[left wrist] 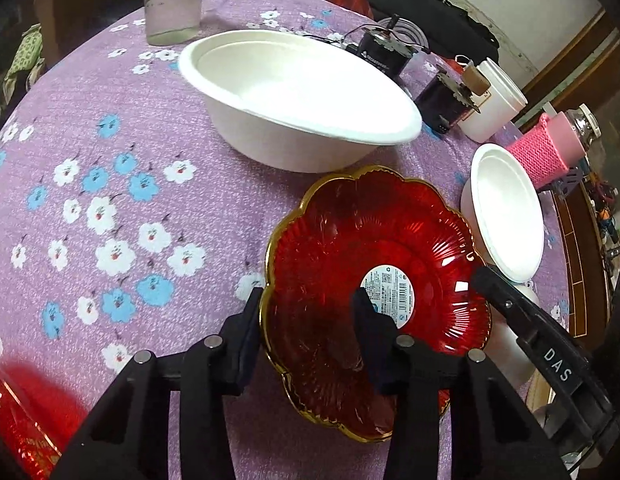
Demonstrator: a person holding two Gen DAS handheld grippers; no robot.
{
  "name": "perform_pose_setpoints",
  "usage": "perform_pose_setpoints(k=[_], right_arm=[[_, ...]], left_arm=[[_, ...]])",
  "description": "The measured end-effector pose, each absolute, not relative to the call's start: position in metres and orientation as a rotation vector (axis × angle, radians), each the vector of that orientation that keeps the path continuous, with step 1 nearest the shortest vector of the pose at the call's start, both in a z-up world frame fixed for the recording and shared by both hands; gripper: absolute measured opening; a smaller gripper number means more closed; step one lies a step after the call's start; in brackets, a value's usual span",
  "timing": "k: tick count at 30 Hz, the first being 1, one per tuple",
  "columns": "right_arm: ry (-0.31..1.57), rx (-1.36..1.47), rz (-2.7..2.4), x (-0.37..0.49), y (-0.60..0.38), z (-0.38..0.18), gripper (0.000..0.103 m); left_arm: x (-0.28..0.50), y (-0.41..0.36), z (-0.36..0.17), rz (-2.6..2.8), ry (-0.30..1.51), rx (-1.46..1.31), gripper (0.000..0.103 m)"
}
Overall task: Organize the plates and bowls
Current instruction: 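Lift the labeled red plate and carry it over the first red plate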
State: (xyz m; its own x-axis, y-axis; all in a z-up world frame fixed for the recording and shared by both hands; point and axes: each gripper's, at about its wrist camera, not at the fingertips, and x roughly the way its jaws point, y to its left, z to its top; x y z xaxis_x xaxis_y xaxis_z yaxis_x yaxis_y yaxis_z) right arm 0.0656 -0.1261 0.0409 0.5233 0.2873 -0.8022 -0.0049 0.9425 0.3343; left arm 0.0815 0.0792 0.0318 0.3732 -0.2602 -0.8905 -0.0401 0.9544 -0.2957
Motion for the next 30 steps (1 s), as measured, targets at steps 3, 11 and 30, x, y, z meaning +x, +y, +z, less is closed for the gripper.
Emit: perform_pose_setpoints(k=[3,11,30], right_arm=[[1.002,0.356,0.201,0.06,-0.129,0.042,0.013],[0.961,0.447,0.253,0.036,-0.126,0.053,0.014],[0.876,0.438,0.39,-0.027,-0.059,0.108,0.014]], left_arm=[[0.073,0.084,0.039,-0.136,1.161,-0.293,0.04],[0.045,0.1,0.074,-0.149,1.063,-0.317,0.04],[-0.047,0.178,0.129,-0.122,0.883,-0.407,0.04]])
